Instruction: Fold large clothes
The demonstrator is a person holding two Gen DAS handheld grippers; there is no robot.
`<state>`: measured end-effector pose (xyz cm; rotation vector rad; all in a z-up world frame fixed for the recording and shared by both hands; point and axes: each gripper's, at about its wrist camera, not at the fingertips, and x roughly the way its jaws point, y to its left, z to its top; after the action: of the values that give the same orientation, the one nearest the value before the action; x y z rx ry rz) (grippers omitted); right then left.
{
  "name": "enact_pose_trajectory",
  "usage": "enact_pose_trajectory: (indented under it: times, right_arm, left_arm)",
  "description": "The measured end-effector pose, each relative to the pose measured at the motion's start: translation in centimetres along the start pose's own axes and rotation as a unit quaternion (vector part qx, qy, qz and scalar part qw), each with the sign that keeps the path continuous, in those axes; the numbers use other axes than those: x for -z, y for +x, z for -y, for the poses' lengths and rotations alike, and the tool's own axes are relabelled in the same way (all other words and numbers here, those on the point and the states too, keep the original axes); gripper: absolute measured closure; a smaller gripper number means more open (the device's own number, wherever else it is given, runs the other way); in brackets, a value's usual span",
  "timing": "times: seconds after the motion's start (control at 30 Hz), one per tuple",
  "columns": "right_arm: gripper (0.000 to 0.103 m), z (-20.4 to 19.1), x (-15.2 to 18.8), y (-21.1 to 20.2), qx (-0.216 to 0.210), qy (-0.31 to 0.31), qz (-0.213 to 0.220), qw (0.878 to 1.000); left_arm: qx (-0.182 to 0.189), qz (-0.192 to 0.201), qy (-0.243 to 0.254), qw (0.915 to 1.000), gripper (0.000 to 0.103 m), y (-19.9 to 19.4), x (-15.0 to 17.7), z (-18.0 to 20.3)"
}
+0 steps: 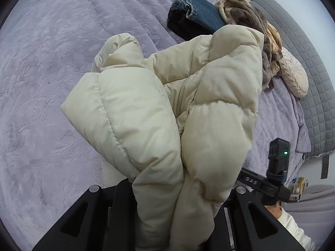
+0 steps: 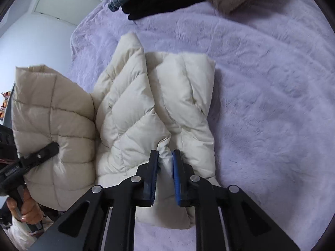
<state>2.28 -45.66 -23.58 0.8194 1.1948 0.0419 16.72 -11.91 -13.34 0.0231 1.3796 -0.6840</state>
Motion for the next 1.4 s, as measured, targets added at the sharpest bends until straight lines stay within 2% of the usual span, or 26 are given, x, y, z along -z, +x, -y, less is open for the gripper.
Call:
enact_pose_trajectory:
  times: [0.07,0.13,0.2,0.27,0.43,0.53,0.63,0.73,0.8,0.87,0.9,0.97,1.03,1.1,1.13,1.17,1.23,1.3,1.4]
  right_arm:
    - [0.088,0.4,0.2,2.4,-0.019,0.012,-0.007,1.000]
    - [0.088,1.5,0.0,3.1,-0.038,0.022,-0.007,0.999]
    - [0.090,1.8,-0.1,3.8,-0.050,0.022,-0.009,0.998]
    - [0.091,2.5,-0.1,4.2,-0.057,0.016,-0.012,0.998]
    - [0.092,4.5,0.0,3.8,-0.081,0.022,-0.013,0.996]
    - [0.092,5.7,0.5,3.5,-0.094,0.030,-0.007,0.995]
    - [0.092,6.3,0.3,3.4,-0.108,0.038,-0.007,0.993]
    - [0.088,8.7,0.4,1.3,-0.127,0.071,-0.005,0.989]
    - [0.081,10.3,0.3,-1.0,-0.137,0.093,0.015,0.986]
    - [0.044,12.0,0.4,-3.7,-0.153,0.119,0.045,0.980]
    - [0.036,12.8,0.4,-5.0,-0.154,0.131,0.063,0.977]
    - [0.034,13.9,0.0,-7.2,-0.170,0.140,0.090,0.971]
    - [0.034,15.0,-0.7,-8.6,-0.220,0.157,0.106,0.957]
    - [0.036,15.4,-1.3,-8.9,-0.262,0.168,0.113,0.944]
    - [0.044,15.3,-1.7,-8.7,-0.273,0.167,0.113,0.941]
    - [0.066,15.0,-2.2,-8.1,-0.279,0.161,0.105,0.941]
    - [0.096,13.7,-3.4,-6.4,-0.263,0.149,0.078,0.950]
    - [0.096,13.2,-4.5,-3.8,-0.231,0.140,0.049,0.962]
    - [0.097,11.4,-6.1,-0.6,-0.205,0.139,0.009,0.969]
  left_arm:
    - [0.002,-0.012,0.020,0.9997,0.082,0.5,-0.3,1.6]
    - [0.014,-0.023,0.045,0.9986,0.075,1.1,-0.4,3.5]
    - [0.050,-0.032,0.064,0.9961,0.041,2.0,-0.4,5.3]
    - [0.086,-0.037,0.078,0.9926,0.032,2.9,-0.3,6.8]
    - [0.163,-0.057,0.090,0.9808,0.031,5.6,-0.4,8.4]
    - [0.196,-0.055,0.089,0.9750,0.031,6.5,-0.5,8.7]
    - [0.205,-0.049,0.084,0.9739,0.031,7.2,-0.4,9.0]
    - [0.195,-0.043,0.084,0.9762,0.031,7.5,-0.2,9.1]
    - [0.190,-0.040,0.087,0.9772,0.031,7.6,-0.2,9.2]
    - [0.183,-0.034,0.090,0.9784,0.031,7.7,-0.1,9.3]
    - [0.180,-0.031,0.092,0.9789,0.031,7.7,0.0,9.4]
    - [0.175,-0.026,0.094,0.9797,0.031,7.7,0.1,9.4]
    - [0.170,-0.023,0.098,0.9803,0.031,7.6,0.3,9.4]
    - [0.165,-0.021,0.105,0.9805,0.031,7.6,0.3,9.6]
    - [0.162,-0.020,0.109,0.9806,0.031,7.5,0.4,9.6]
    - [0.159,-0.018,0.113,0.9806,0.031,7.5,0.5,9.7]
    - [0.163,-0.016,0.119,0.9793,0.031,7.3,0.6,9.9]
    - [0.175,-0.017,0.128,0.9761,0.031,7.2,0.8,10.1]
    - [0.189,-0.024,0.144,0.9710,0.031,7.7,1.2,10.9]
